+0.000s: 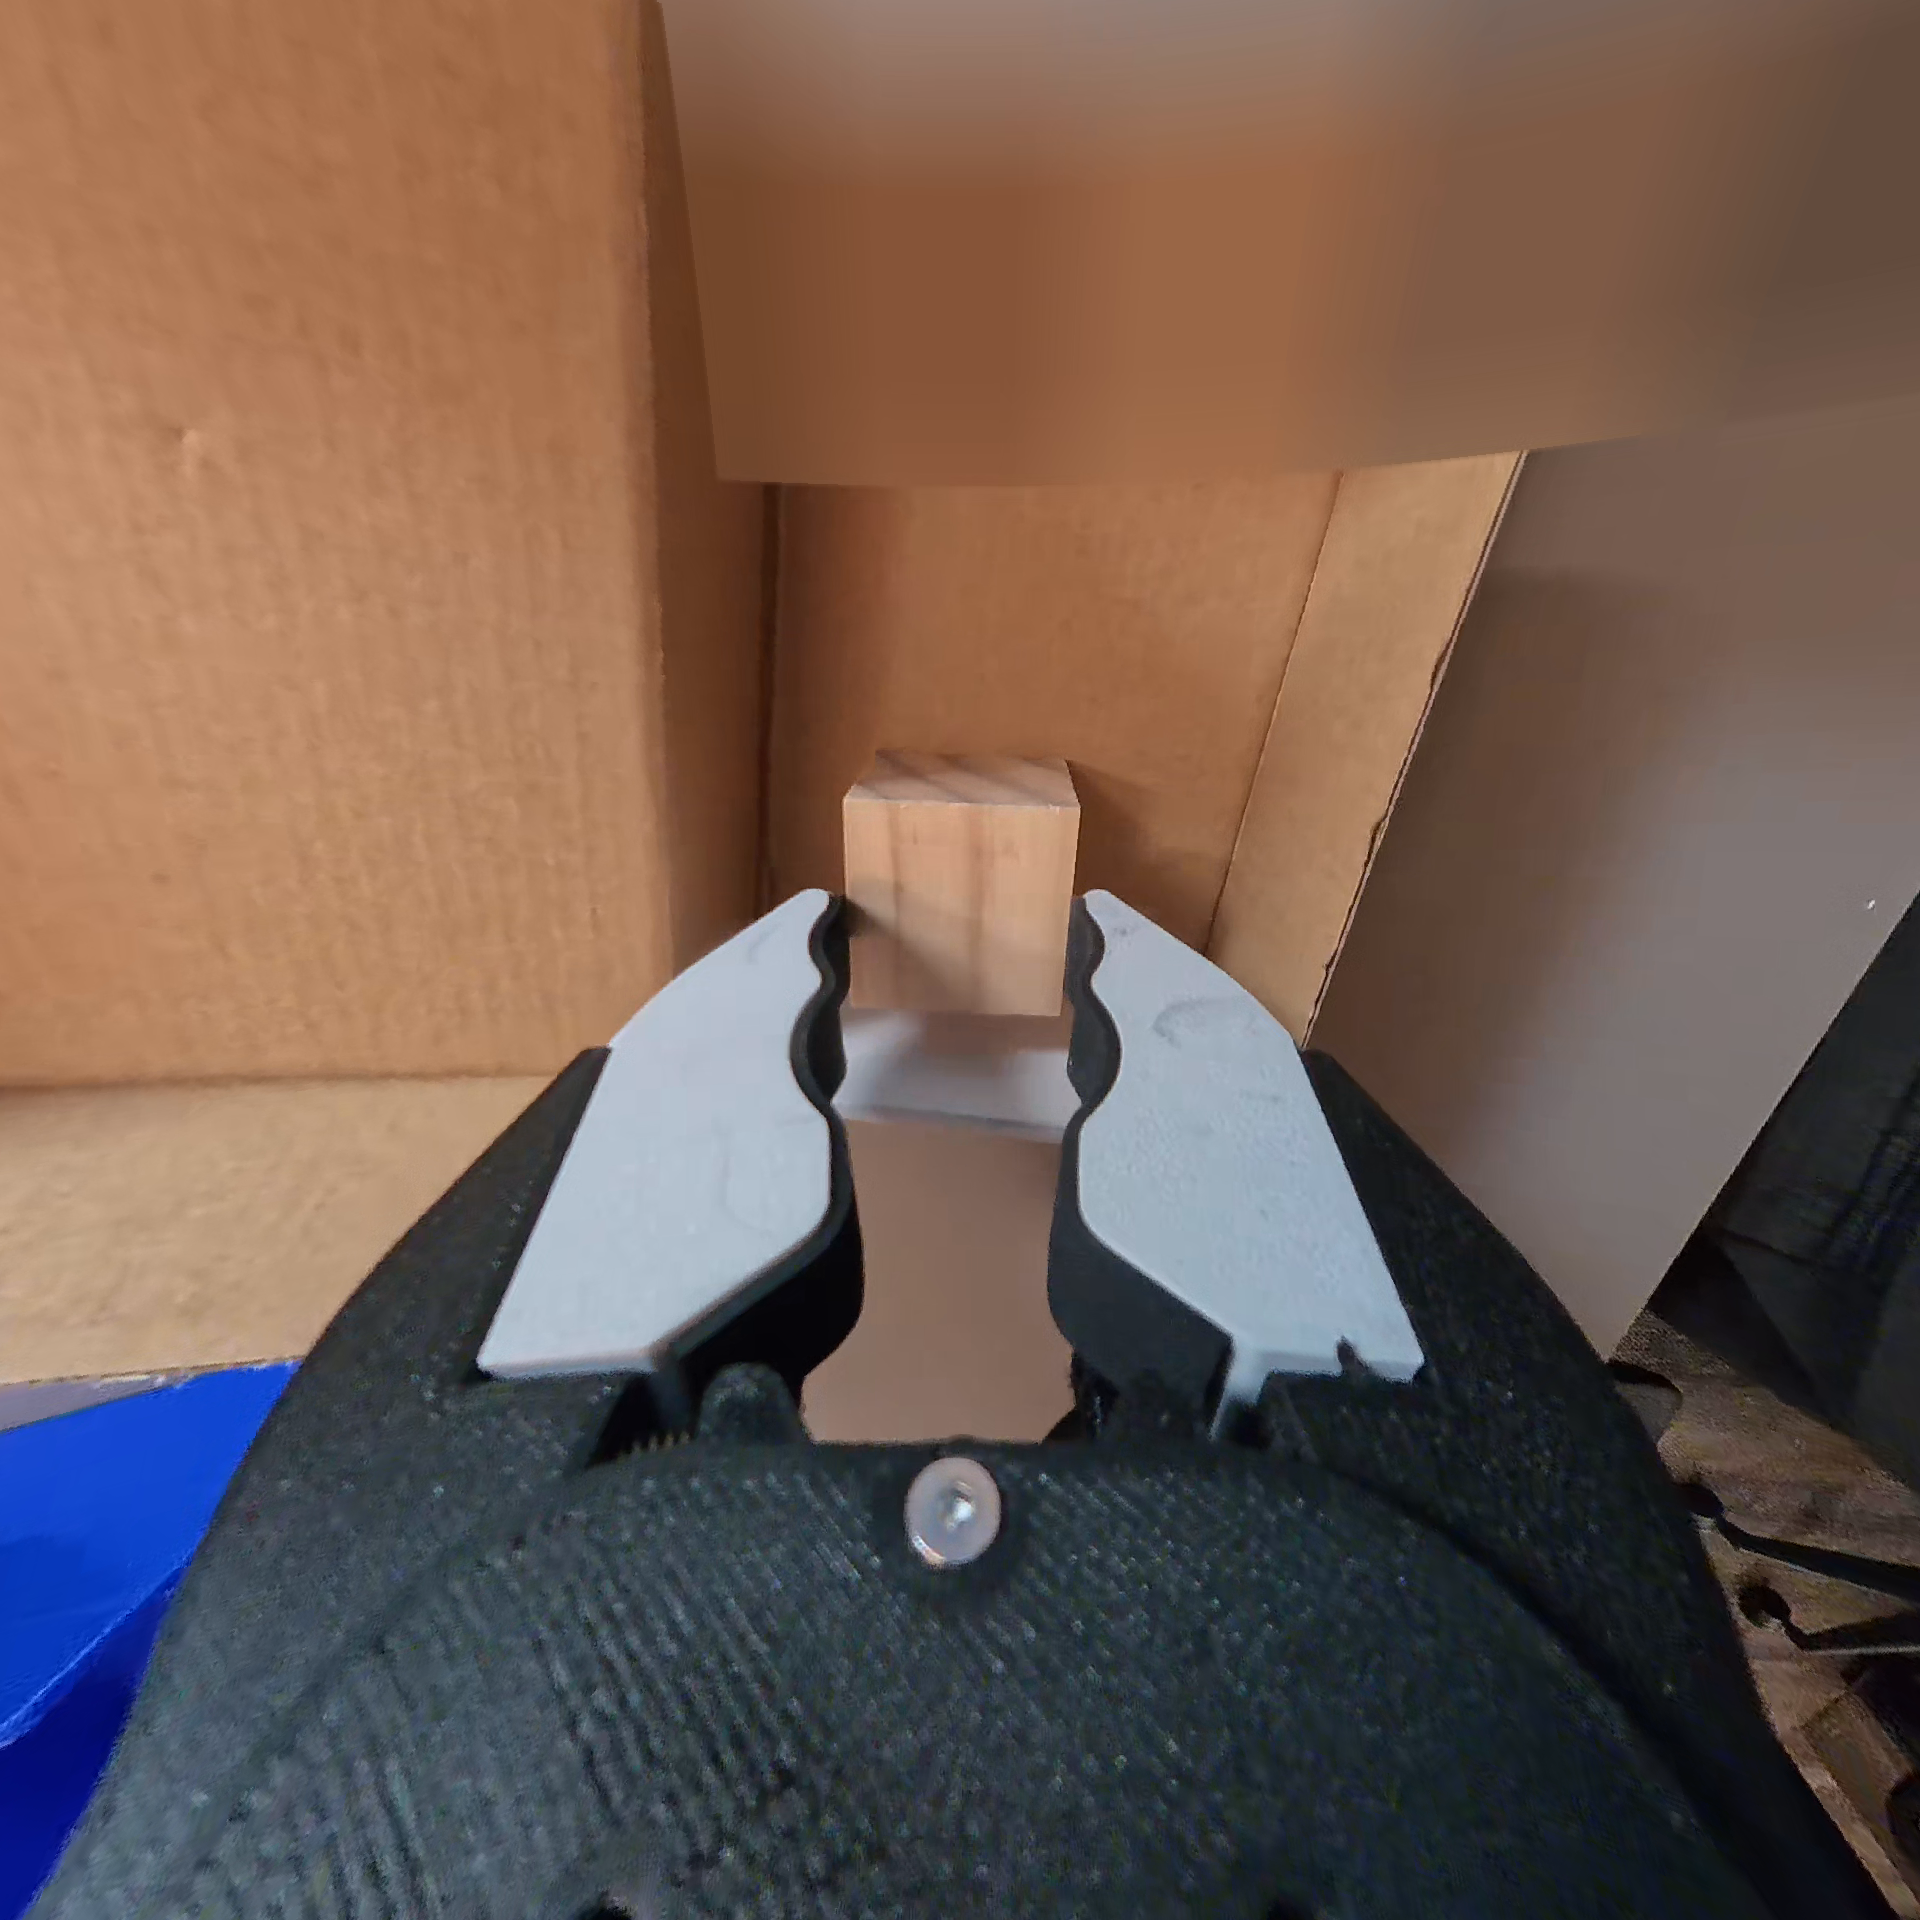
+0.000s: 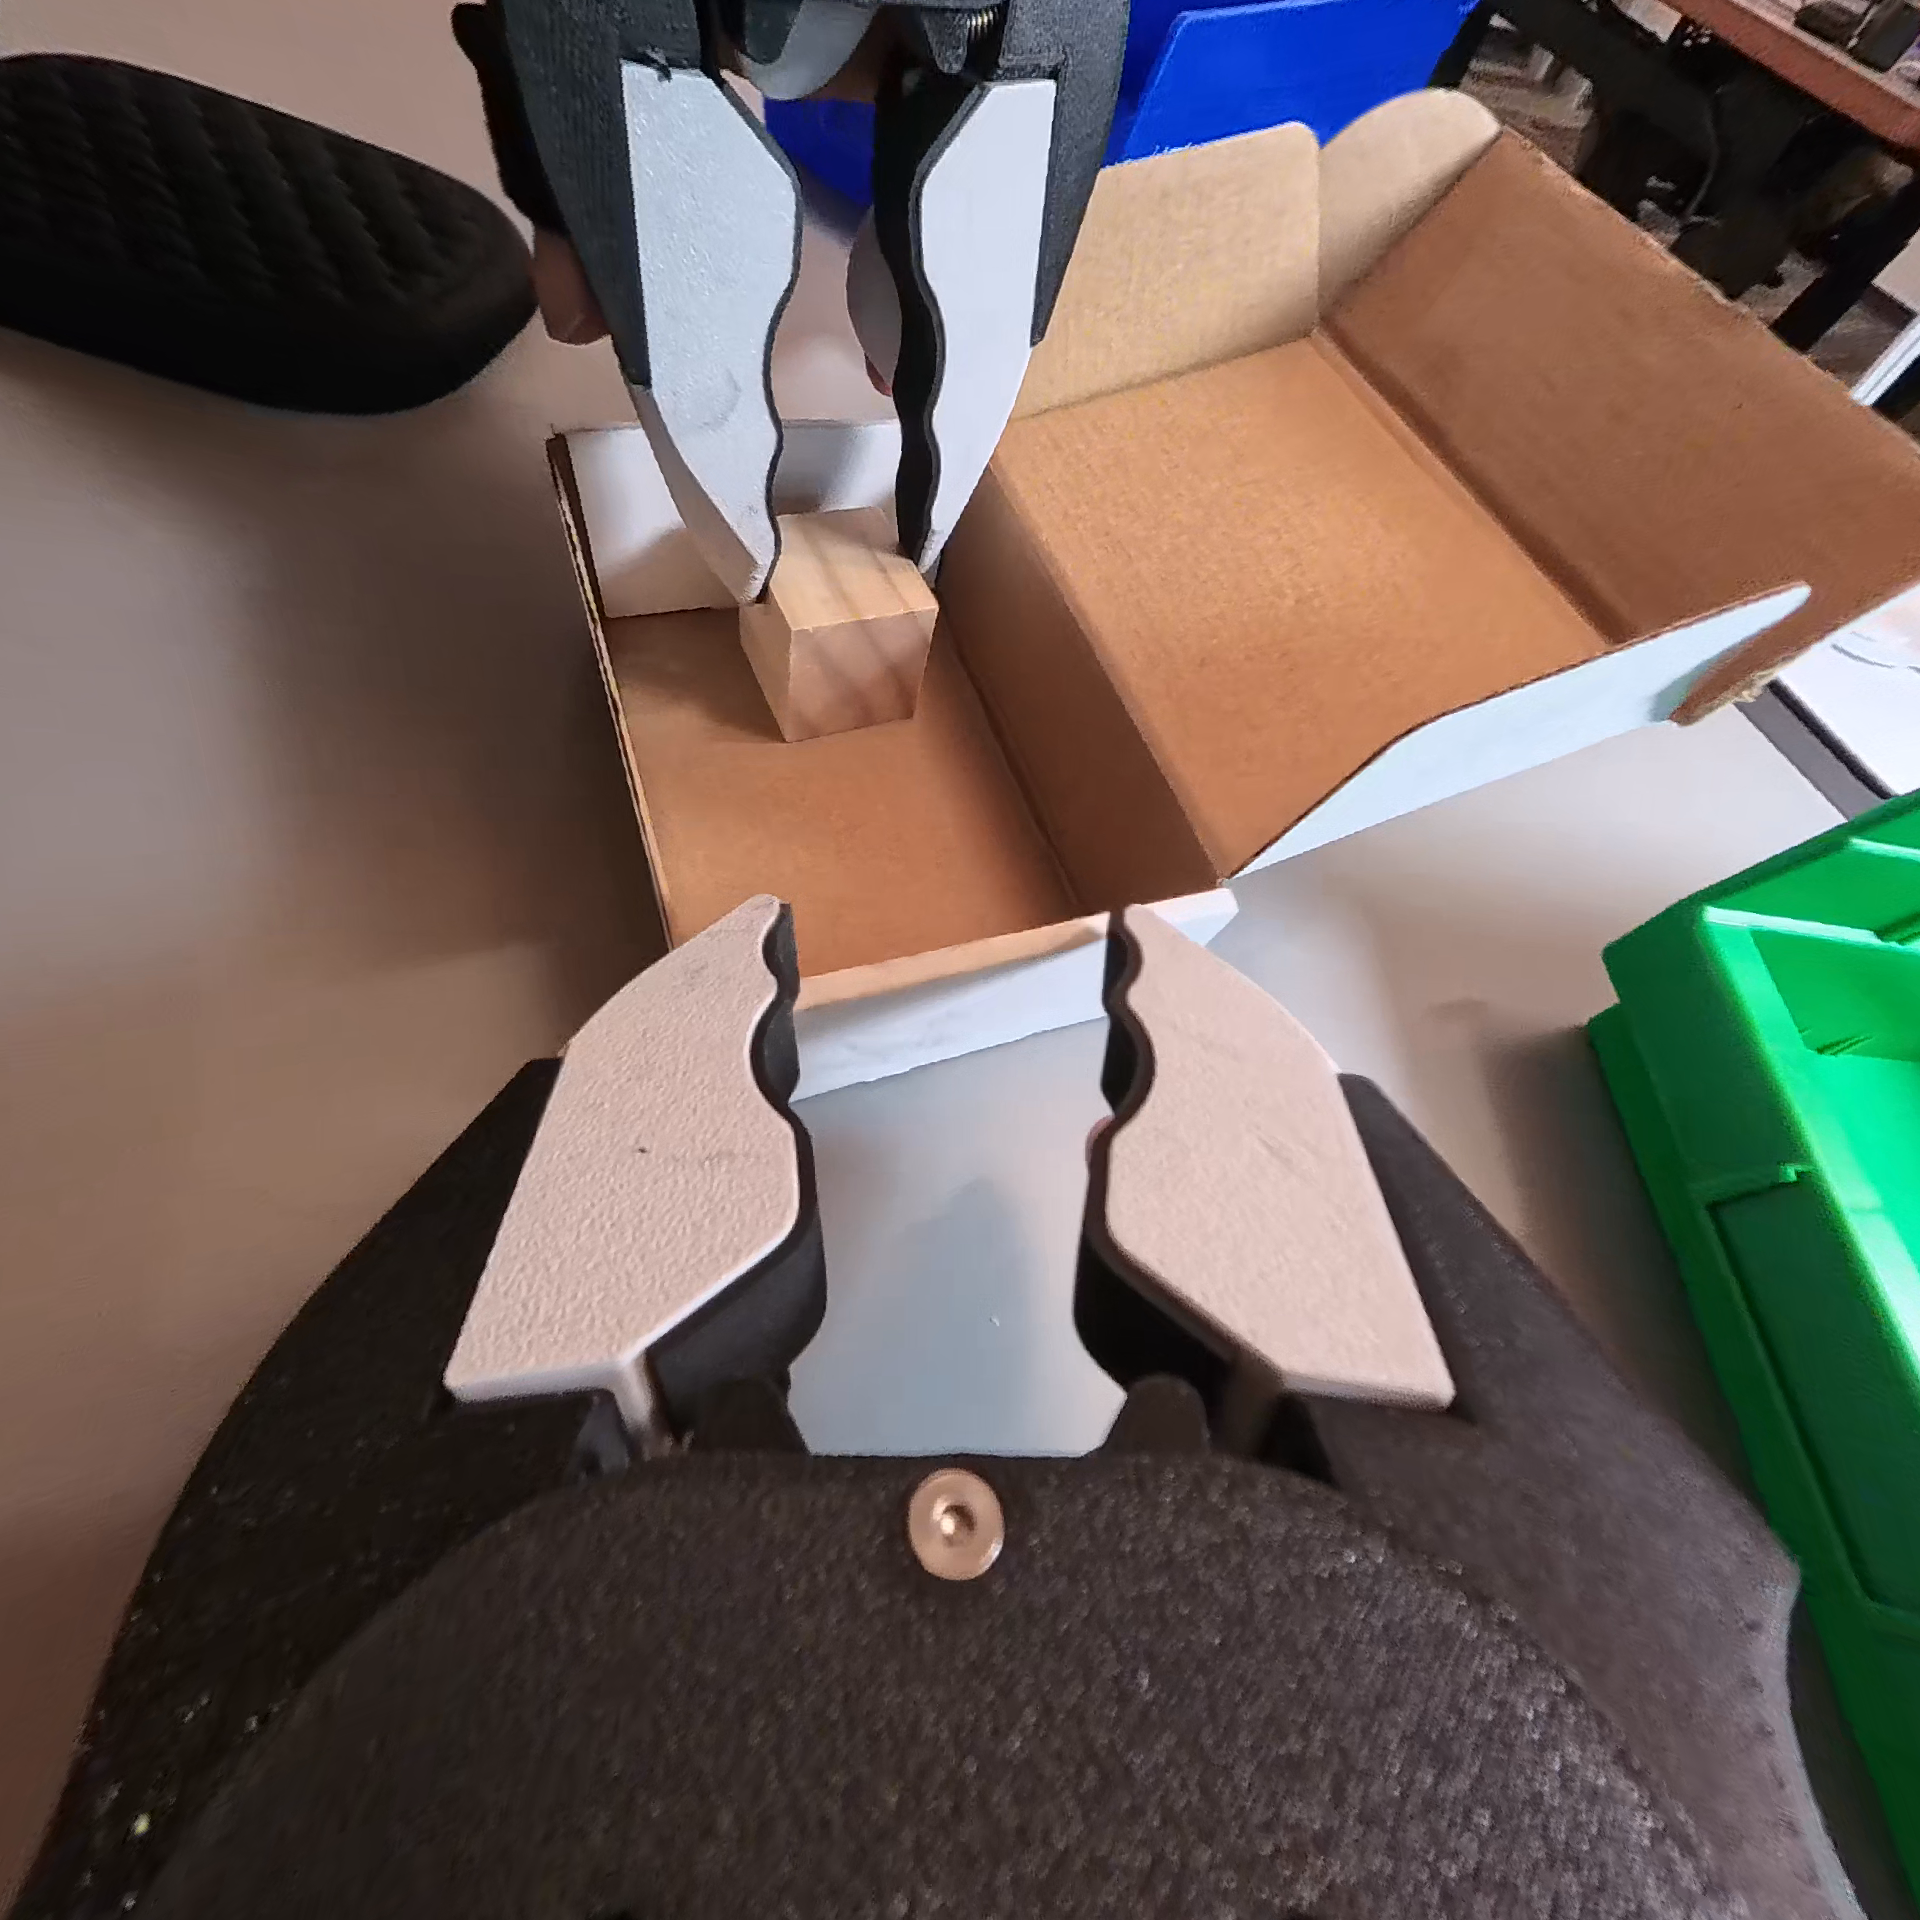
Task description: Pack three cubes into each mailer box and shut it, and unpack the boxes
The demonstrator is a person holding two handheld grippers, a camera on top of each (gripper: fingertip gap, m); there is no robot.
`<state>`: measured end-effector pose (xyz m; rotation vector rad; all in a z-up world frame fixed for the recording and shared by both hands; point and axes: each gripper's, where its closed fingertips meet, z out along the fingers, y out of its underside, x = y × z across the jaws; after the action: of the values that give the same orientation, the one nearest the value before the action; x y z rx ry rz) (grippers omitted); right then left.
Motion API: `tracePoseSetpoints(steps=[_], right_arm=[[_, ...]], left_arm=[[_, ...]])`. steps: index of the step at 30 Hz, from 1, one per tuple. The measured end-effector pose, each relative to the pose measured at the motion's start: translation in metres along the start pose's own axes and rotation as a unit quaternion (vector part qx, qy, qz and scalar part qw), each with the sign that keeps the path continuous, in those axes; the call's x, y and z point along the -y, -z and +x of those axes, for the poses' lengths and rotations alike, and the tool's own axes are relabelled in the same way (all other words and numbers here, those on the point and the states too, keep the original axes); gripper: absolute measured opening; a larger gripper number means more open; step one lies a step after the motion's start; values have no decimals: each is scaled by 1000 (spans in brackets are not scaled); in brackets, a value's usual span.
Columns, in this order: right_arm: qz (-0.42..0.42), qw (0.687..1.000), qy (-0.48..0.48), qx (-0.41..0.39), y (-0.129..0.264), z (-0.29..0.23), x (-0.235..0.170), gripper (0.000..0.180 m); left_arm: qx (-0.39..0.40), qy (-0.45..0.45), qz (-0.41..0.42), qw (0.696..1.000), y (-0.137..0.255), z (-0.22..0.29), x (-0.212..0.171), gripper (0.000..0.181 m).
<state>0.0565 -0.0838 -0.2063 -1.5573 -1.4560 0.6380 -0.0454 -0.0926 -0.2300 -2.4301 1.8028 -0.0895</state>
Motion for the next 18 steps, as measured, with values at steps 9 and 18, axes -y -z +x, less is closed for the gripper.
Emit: tracePoseSetpoints(steps=[9,18], right_arm=[[11,999,13,48,10,-16,3,66],[-23,999,22,26,2,-10,-7,68]], left_arm=[[-3,-17,-2,1000,0,0,-2,40],[-2,-26,-4,1000,0,-2,-2,40]])
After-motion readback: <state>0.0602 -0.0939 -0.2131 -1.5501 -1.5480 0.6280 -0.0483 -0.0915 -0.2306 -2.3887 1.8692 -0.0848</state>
